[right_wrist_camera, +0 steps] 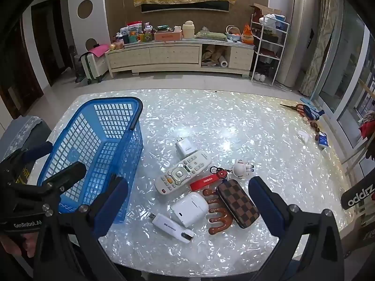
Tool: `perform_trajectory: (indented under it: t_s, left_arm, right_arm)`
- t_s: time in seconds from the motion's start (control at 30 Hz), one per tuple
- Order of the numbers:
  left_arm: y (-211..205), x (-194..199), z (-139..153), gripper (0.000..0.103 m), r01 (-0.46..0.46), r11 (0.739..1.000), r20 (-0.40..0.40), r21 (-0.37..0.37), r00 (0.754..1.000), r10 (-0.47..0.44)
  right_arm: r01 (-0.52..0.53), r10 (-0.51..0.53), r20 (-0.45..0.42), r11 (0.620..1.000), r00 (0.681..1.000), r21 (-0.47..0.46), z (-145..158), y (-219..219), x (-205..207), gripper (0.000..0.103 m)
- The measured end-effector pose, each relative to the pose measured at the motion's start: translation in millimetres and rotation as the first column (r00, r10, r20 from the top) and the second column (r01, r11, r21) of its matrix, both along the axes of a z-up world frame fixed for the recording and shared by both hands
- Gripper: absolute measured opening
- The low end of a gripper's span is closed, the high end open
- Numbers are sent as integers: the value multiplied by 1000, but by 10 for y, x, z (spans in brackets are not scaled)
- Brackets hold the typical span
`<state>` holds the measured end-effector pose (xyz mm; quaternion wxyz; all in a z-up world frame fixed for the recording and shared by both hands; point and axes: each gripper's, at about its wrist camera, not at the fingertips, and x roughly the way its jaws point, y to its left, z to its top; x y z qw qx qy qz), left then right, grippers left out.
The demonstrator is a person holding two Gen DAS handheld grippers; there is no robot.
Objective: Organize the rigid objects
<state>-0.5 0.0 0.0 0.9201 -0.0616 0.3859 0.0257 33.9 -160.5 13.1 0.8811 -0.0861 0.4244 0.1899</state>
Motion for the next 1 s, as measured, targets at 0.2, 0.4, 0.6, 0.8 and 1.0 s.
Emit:
perform_trajectory:
  t_s: [0.2, 0.4, 0.6, 0.8, 1.0]
  left_arm:
    - [-59, -33, 30, 103, -13, 1000, 11, 14, 1000, 13]
    - [-16, -14, 20, 103, -5, 1000, 4, 3, 1000, 5]
    - [-14, -2, 14, 102, 3, 1000, 2, 7, 1000, -3]
    - [-21, -8, 19, 102, -2, 1000, 3, 17, 1000, 2]
    - [-27, -25, 24, 101, -4, 1000, -2, 18, 1000, 4]
  right_arm:
    - [-7, 7, 7, 1000, 1000, 7, -1, 2, -8, 103]
    - [-9, 9, 3, 1000, 1000, 1, 11, 20, -9, 103]
    - [-8, 8, -8, 1000, 1000, -4, -19, 8, -6, 103]
    - [-12, 12, -11, 1000, 1000, 3, -29, 9, -16, 103]
    - [-14, 14, -17, 1000, 1000, 3, -30, 18, -11, 103]
